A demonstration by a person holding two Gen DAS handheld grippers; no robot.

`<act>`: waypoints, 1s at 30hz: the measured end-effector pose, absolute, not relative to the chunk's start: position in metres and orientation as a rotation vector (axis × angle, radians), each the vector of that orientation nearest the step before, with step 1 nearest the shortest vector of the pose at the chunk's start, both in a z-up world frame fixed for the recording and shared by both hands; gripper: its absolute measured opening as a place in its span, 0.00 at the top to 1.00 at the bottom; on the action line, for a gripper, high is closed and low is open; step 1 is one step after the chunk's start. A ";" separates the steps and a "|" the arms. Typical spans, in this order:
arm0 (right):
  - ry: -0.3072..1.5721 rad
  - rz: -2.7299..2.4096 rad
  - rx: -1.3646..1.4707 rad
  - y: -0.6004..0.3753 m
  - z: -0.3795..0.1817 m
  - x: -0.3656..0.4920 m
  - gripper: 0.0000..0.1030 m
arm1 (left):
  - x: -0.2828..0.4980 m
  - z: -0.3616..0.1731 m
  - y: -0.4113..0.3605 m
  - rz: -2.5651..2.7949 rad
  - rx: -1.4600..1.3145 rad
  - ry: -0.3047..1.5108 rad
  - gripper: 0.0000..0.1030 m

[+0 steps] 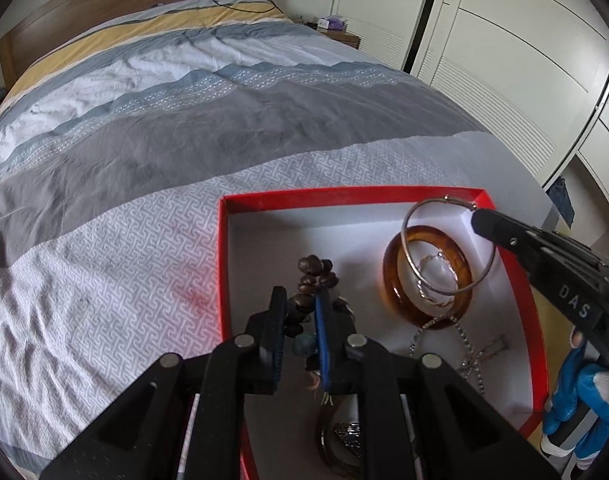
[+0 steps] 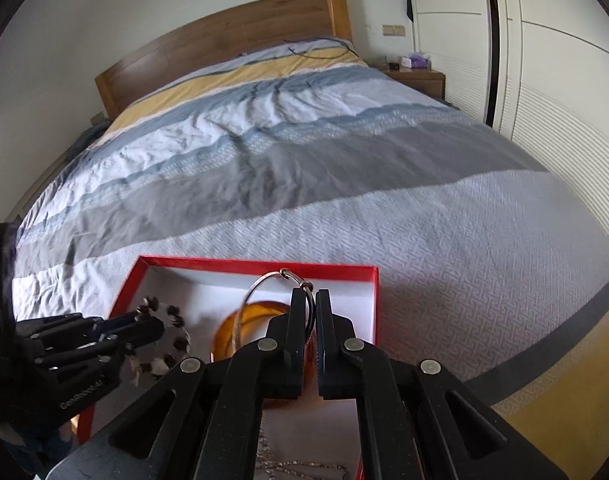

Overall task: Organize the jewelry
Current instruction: 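Carry the bracelet and bangle over the red box and lower them in, then open both tools to release the bracelet and bangle into the box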

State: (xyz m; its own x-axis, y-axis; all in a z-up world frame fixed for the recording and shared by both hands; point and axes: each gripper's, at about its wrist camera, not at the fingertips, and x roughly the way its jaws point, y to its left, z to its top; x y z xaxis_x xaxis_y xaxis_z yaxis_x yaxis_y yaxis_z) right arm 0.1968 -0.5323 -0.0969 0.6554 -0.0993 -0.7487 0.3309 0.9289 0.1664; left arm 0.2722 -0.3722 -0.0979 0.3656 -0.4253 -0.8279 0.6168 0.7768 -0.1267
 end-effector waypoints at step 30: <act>0.825 -0.349 0.152 -0.431 -0.011 0.092 0.36 | 0.171 -0.001 -0.262 -0.496 0.232 0.804 0.56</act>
State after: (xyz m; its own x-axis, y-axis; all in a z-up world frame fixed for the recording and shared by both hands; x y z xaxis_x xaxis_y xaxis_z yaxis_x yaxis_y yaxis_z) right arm 0.0917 -0.4309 -0.0110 0.6259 -0.2443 -0.7406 0.3614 0.9324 -0.0022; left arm 0.1712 -0.2621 -0.0007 0.5878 -0.3351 -0.7363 0.5072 0.8617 0.0128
